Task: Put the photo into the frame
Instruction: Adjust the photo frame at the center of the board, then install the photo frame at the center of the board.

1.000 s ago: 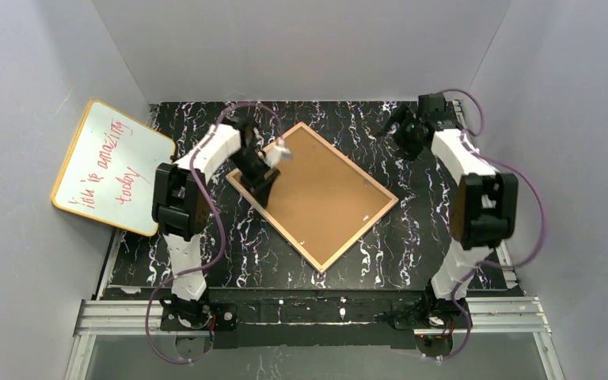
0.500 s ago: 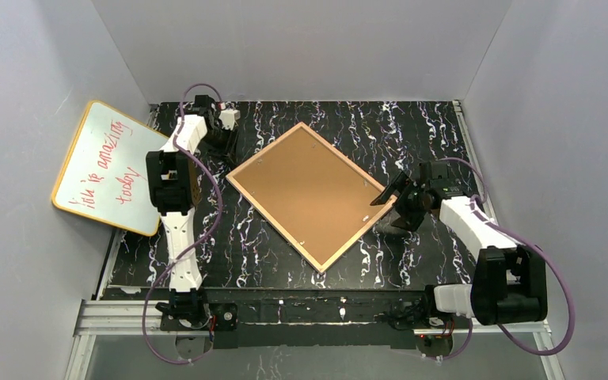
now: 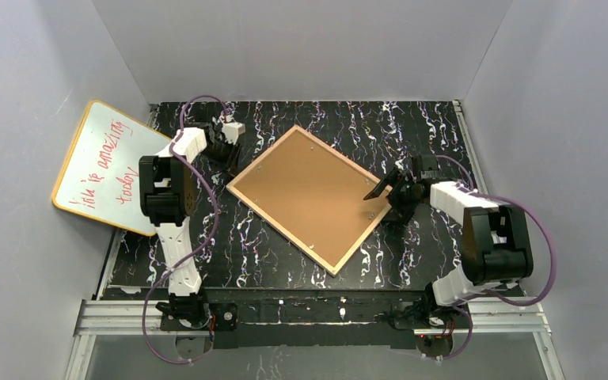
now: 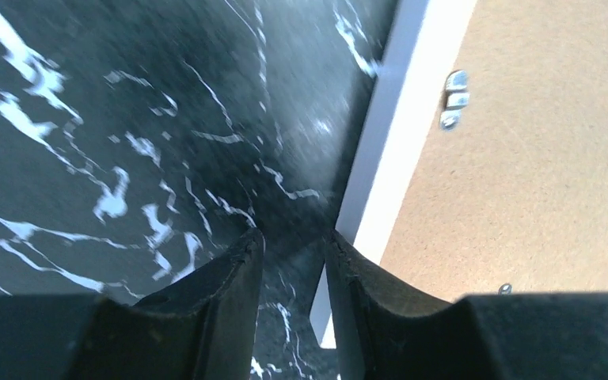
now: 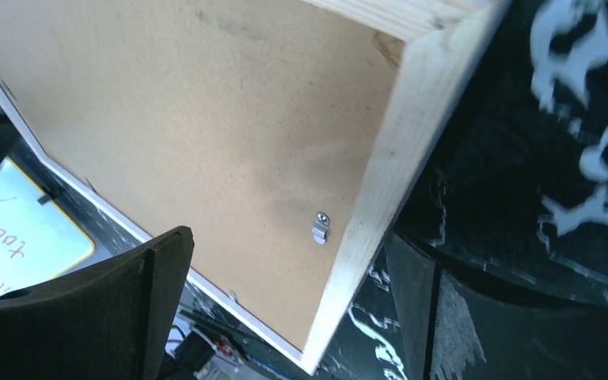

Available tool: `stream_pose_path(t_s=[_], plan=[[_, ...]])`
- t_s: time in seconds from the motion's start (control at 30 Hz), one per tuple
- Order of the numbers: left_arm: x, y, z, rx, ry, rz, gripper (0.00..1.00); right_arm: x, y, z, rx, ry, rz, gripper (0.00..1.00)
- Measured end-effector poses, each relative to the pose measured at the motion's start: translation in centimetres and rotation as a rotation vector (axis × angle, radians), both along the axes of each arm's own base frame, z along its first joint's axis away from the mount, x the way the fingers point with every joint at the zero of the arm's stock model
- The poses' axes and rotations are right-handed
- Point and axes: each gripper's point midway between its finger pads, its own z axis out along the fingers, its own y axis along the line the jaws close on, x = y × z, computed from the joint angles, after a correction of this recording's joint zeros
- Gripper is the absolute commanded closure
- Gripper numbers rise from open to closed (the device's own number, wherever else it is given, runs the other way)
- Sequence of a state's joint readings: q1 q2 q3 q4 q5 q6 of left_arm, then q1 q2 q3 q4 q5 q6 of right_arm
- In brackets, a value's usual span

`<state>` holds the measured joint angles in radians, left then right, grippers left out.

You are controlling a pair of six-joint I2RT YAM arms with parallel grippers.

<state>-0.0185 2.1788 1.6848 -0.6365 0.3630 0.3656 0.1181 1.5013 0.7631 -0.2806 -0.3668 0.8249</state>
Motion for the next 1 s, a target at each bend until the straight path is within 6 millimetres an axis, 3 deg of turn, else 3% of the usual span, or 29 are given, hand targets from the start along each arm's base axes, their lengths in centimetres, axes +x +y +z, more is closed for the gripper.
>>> stream_pose_path(t_s=[0.4,0.73,0.87,1.0], plan=[[-9.7,-0.7,0.0,-0.054,0.161,-0.211,0.72,8.1,-1.5,0.3,-0.050,-0.064,-0.051,0.01],[-23.5,-3.0,0.3,-0.219,0.546,-0.385,0.72,13.4,-1.9,0.7,-0.015,-0.095,-0.066,0.01],[-24.9,-2.9,1.1,-0.227,0.584,-0.424,0.73,14.6,-1.9,1.0,-0.010,-0.096,-0.059,0.02],[-23.3,-2.4,2.6,-0.222,0.505,-0.381,0.66,14.9,-2.4,2.2,-0.038,-0.126,-0.065,0.07]])
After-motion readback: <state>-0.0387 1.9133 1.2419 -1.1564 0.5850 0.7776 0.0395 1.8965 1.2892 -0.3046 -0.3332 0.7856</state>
